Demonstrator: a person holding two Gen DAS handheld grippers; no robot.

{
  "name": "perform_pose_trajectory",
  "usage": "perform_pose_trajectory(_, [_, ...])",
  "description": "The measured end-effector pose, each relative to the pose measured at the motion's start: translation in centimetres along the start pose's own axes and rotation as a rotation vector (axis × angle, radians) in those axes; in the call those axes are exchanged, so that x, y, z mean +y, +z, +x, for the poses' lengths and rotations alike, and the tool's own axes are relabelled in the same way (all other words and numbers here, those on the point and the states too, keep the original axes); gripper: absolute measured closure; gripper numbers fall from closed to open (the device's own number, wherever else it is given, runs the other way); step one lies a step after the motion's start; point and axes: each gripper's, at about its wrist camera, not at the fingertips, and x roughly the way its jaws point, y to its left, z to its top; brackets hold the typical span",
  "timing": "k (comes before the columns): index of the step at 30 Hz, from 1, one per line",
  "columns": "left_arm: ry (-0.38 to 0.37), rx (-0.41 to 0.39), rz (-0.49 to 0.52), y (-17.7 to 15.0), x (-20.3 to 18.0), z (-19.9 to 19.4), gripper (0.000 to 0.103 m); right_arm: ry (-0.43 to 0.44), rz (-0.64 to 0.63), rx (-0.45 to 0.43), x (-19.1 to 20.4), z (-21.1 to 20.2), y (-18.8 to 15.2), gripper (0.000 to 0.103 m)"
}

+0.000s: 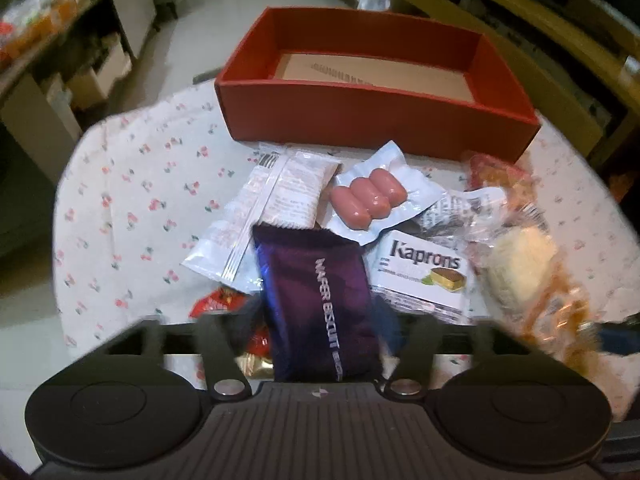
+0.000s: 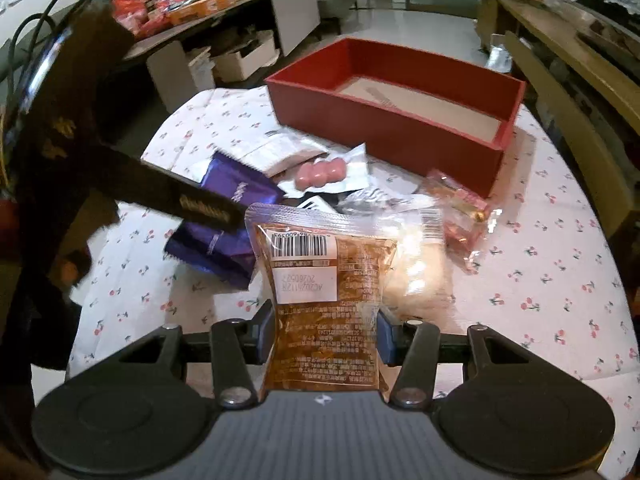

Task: Organize snacks
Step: 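Lift both held packs and carry them over the red box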

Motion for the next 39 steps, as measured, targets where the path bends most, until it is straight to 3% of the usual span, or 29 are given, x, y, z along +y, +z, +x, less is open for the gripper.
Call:
perform_pose_trajectory(1, [0.036, -0.009, 0.028, -0.1, -0.7, 0.1, 0.014, 0.005, 0.011, -0.007, -0.2, -0.3, 0.1, 0.035])
perform_pose_trajectory(2, [0.076, -0.013, 0.061, -0.2, -1.5, 0.3, 0.014, 0.01, 0.02, -0.015, -0.4, -0.6, 0.1, 0.035])
perform_pose_trajectory(7, [0.144, 0.059, 0.07, -1.5, -2.3, 2.7, 0.019, 0.045, 0.057, -0.038, -1.3, -1.8, 0.2, 0.035])
perform_pose_trajectory(9, [0.156, 0.045, 0.052, -1.6, -2.2, 2.8, 0.021, 0.064, 0.064, -0.043, -1.4, -2.1, 0.2, 0.035])
perform_pose_trajectory(13, [0.138, 0.065, 0.025, -1.4, -1.7, 1.7, 0.037, 0.07, 0.059, -0.069, -1.5, -2.8, 0.4, 0.035])
perform_pose_trajectory(19, [0.045, 0.081, -0.068, -2.2, -0.2, -0.8, 0.049, 0.072, 0.085, -0.099, -2.2, -3.6, 0.8, 0.035])
perform_pose_trajectory(21, [0.031, 0.076, -0.083, -2.5, 0.1, -1.7, 0.061, 0.065, 0.081, -0.106, -2.1, -3.7, 1.0, 0.035])
perform_pose_trajectory(22, [0.029, 0.074, -0.089, -2.5, 0.2, -1.9, 0.075, 0.062, 0.079, -0.107, -2.0, -3.7, 1.1, 0.035])
perform_pose_trajectory(23, [0.007, 0.076, -0.108, -2.6, 0.4, -2.3, 0.078, 0.06, 0.078, -0.107, -1.9, -3.7, 1.2, 0.035])
perform_pose_trajectory(25, [-0.007, 0.079, -0.11, -2.7, 0.3, -2.6, 0.076, 0.043, 0.077, -0.105, -1.8, -3.6, 1.4, 0.035])
perform_pose_trajectory(28, [0.013, 0.075, -0.084, -2.8, -0.3, -2.2, 0.06, 0.034, 0.095, -0.096, -2.1, -3.1, 1.7, 0.035])
perform_pose_trajectory(30, [0.033, 0.067, -0.058, -2.6, -0.6, -1.2, 0.041, 0.027, 0.099, -0.082, -2.3, -2.5, 1.9, 0.035])
perform_pose_trajectory(33, [0.064, 0.083, -0.015, -2.5, -1.3, 0.5, 0.033, 0.033, 0.078, -0.055, -1.9, -1.7, 2.1, 0.035])
perform_pose_trajectory(36, [0.083, 0.085, 0.025, -3.0, -2.0, 1.0, 0.035, 0.039, 0.065, -0.045, -2.0, -1.5, 2.1, 0.035])
perform_pose_trajectory(39, [0.107, 0.085, 0.049, -3.3, -2.4, 0.7, 0.043, 0.033, 0.071, -0.059, -2.3, -1.8, 2.2, 0.035])
